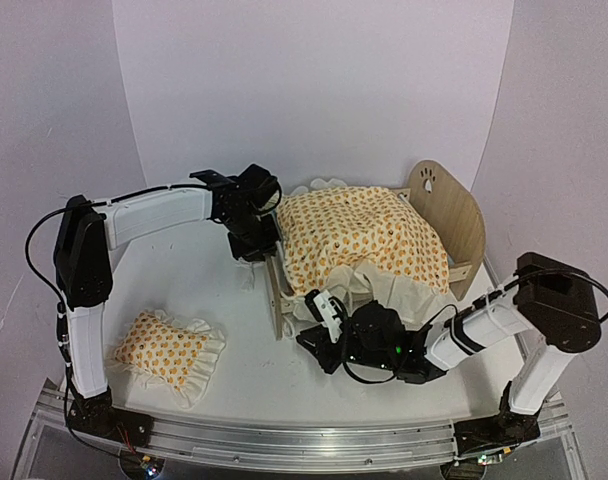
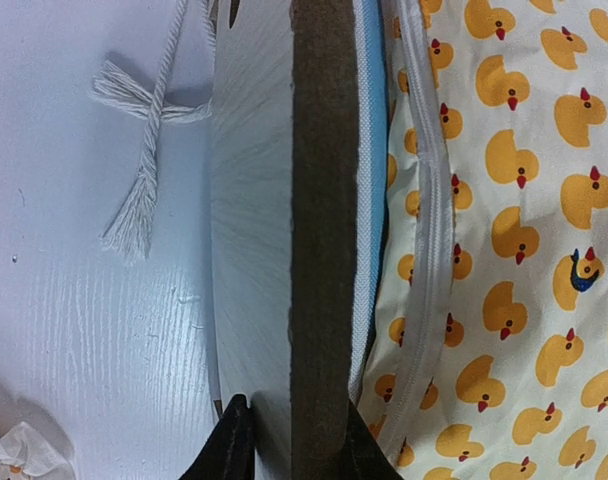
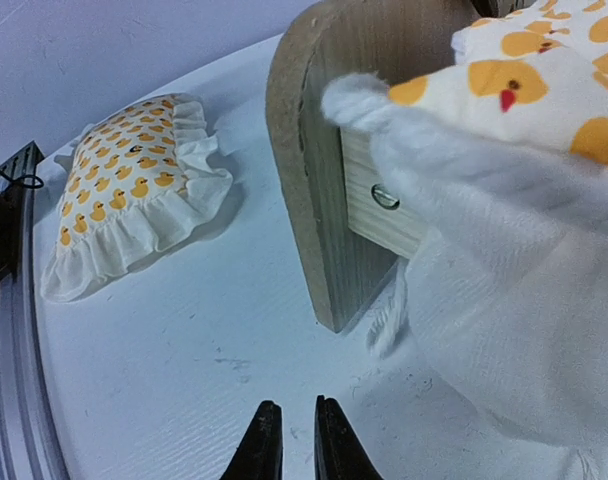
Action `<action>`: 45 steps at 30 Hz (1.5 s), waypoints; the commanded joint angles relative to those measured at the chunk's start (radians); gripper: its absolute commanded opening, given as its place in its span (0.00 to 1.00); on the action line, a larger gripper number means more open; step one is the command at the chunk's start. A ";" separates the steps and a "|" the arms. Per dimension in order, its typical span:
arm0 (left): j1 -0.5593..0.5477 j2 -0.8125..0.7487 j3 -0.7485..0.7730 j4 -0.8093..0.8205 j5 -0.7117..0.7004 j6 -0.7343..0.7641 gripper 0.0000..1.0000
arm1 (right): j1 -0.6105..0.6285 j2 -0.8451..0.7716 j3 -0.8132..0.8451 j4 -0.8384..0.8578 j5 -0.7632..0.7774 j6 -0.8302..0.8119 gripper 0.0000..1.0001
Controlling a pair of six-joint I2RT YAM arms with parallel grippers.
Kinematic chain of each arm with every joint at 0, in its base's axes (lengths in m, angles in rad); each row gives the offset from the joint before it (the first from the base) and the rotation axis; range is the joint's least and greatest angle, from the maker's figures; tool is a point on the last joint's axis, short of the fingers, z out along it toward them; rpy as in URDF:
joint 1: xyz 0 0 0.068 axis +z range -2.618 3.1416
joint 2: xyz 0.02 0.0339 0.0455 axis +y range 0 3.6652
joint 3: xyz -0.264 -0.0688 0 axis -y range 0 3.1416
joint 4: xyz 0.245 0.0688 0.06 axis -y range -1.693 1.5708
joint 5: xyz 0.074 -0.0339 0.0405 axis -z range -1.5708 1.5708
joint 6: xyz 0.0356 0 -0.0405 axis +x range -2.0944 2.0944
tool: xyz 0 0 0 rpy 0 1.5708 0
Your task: Set up the pet bed
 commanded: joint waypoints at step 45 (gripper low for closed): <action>0.026 -0.045 0.001 0.319 0.059 0.172 0.00 | 0.054 -0.090 0.121 -0.364 -0.277 0.134 0.00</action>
